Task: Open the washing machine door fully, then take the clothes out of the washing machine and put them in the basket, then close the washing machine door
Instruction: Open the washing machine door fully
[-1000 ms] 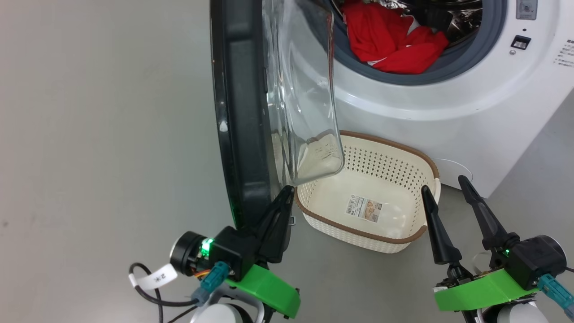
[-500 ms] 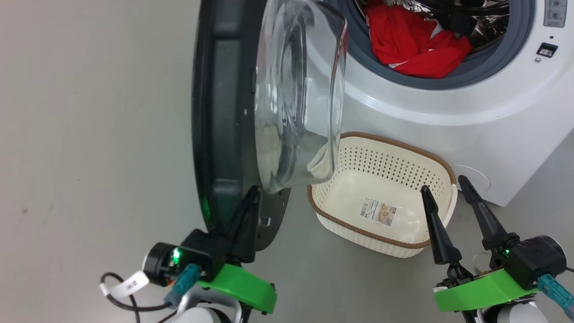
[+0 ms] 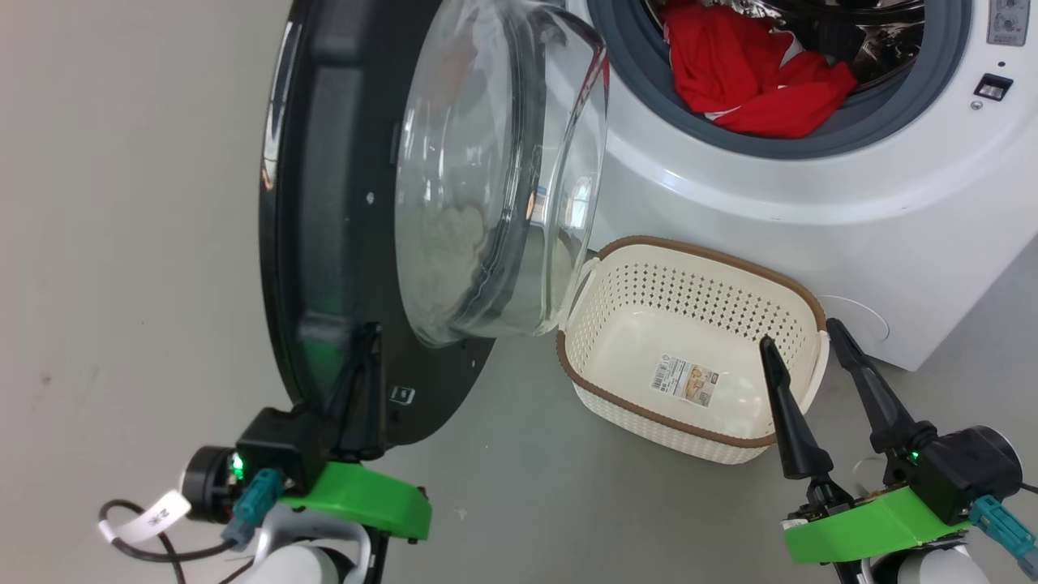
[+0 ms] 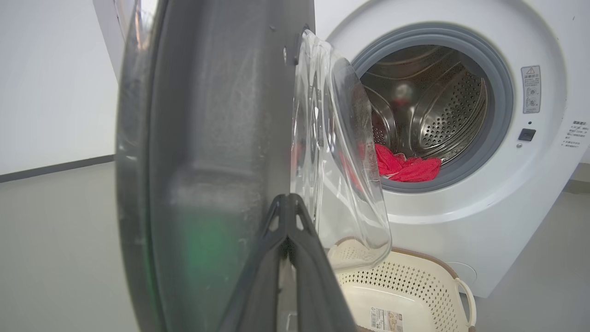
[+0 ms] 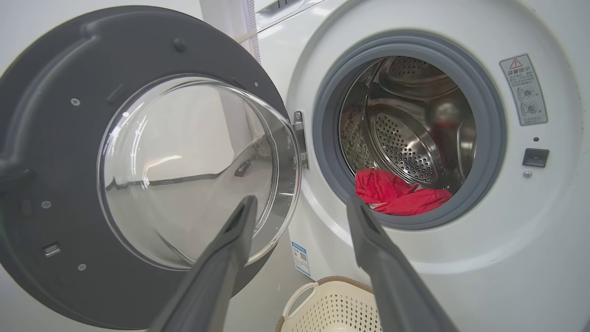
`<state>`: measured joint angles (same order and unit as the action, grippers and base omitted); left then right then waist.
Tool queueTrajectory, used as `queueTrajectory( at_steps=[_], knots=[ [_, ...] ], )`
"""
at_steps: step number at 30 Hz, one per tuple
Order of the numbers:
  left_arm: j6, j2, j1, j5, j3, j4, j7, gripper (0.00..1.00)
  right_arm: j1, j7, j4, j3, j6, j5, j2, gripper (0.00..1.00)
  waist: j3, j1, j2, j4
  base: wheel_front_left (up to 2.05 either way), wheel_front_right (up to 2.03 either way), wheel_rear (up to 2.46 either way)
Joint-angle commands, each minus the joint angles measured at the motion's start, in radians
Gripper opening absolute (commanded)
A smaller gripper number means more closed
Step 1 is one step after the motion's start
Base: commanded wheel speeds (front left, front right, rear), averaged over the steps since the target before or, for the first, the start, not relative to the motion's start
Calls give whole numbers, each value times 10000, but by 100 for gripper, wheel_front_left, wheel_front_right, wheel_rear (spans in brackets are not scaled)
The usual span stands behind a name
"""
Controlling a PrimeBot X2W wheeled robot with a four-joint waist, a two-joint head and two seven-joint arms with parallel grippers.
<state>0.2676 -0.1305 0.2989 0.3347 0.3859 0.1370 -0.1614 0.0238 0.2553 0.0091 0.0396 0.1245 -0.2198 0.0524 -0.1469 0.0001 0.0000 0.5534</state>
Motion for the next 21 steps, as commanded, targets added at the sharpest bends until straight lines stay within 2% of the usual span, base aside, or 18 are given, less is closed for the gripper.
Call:
queueTrajectory(
  at_steps=[1,21],
  knots=[
    [219,-387,19,84,-629,-161,-123,0,335,43,-230,182,62,24,-22,100,-2,0,0,0,0,0,0],
    [272,-950,587,485,-1560,1022,-595,0,179,-169,-495,44,62,199,-22,100,-133,0,0,17,0,0,0]
  ],
)
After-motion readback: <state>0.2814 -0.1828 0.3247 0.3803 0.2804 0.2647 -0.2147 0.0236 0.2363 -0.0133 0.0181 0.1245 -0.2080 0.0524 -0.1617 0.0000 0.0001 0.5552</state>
